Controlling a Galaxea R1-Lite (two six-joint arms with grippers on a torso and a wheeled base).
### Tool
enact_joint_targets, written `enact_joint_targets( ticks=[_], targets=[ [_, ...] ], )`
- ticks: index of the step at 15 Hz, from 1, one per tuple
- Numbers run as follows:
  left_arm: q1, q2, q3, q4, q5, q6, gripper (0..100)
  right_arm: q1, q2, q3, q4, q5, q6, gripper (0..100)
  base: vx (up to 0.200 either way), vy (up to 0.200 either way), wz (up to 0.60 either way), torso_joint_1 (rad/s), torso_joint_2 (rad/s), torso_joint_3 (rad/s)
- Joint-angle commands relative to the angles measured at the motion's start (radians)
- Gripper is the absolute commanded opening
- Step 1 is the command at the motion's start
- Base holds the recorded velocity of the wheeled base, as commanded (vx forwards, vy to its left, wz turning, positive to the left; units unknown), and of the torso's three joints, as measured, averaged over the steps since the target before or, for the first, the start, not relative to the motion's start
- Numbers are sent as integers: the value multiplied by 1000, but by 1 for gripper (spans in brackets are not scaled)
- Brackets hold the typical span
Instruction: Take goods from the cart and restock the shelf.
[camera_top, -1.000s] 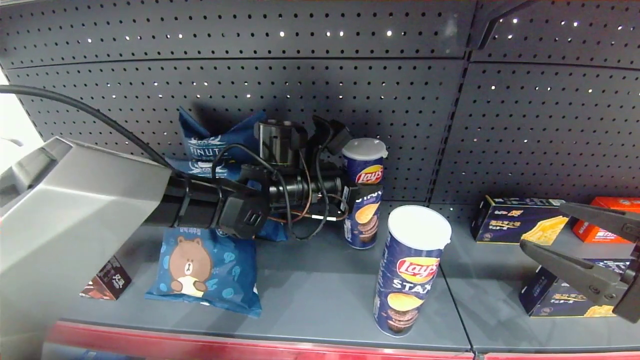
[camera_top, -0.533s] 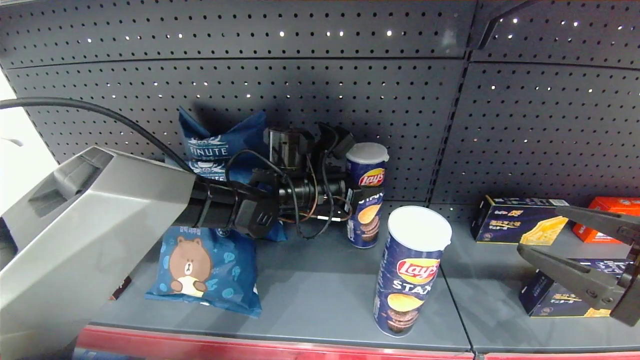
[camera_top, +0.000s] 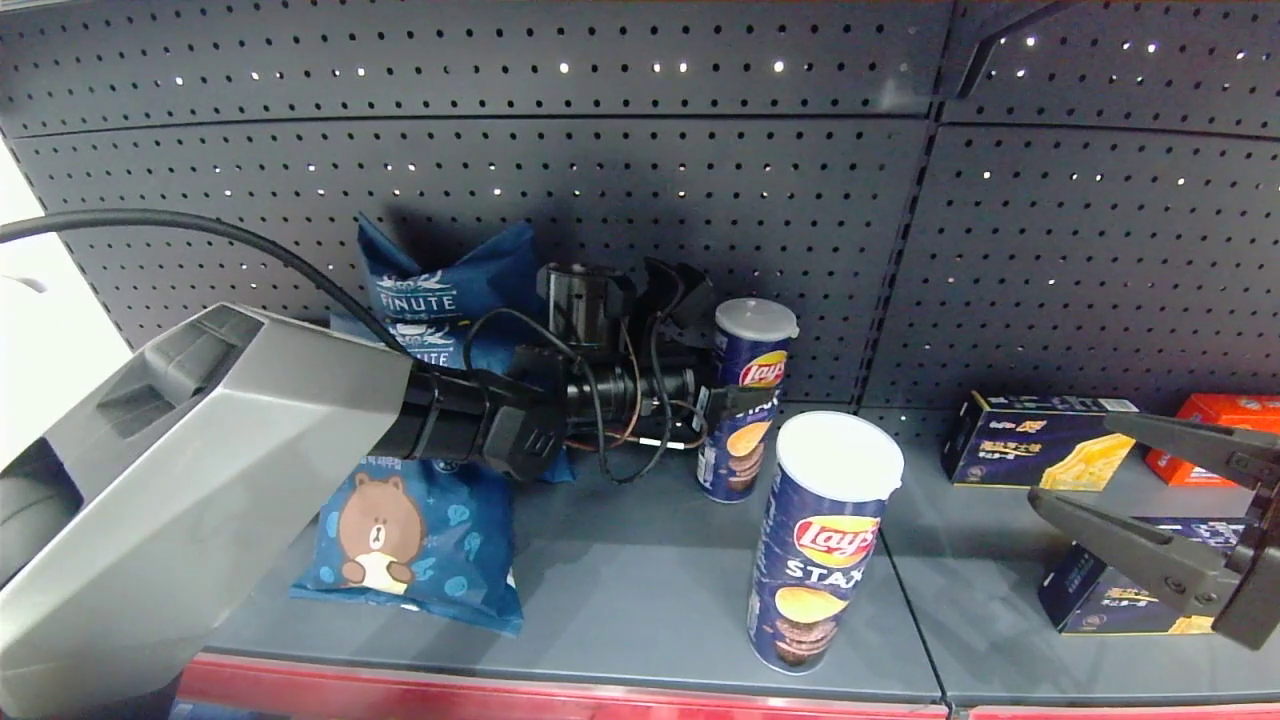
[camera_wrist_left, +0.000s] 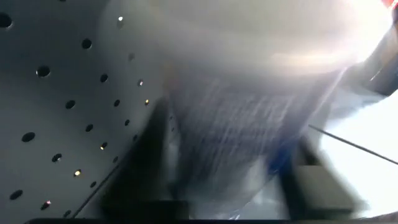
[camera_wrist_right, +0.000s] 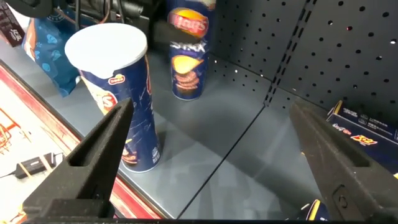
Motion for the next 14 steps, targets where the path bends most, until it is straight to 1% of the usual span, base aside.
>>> enact_joint_targets(
  ticks=[1,6,8,10,13,14],
  targets=[
    [2,11,-12,1,1,1,100,3,4,7,-1,1,0,100,0,0,0,0,0,0],
    [2,0,-12,-1,1,3,100,3,12,22,1,1,0,100,0,0,0,0,0,0],
    [4,-39,7,-1,5,4,100,3,19,60,-1,1,0,100,0,0,0,0,0,0],
    [4,-88,54,-2,10,4,100,3,18,90,-1,-1,0,100,0,0,0,0,0,0],
    [5,-158,149,-13,16,6,100,1,23,96,1,-2,0,100,0,0,0,0,0,0],
    [10,-197,194,-11,21,29,100,1,27,105,1,-1,0,100,0,0,0,0,0,0]
  ],
)
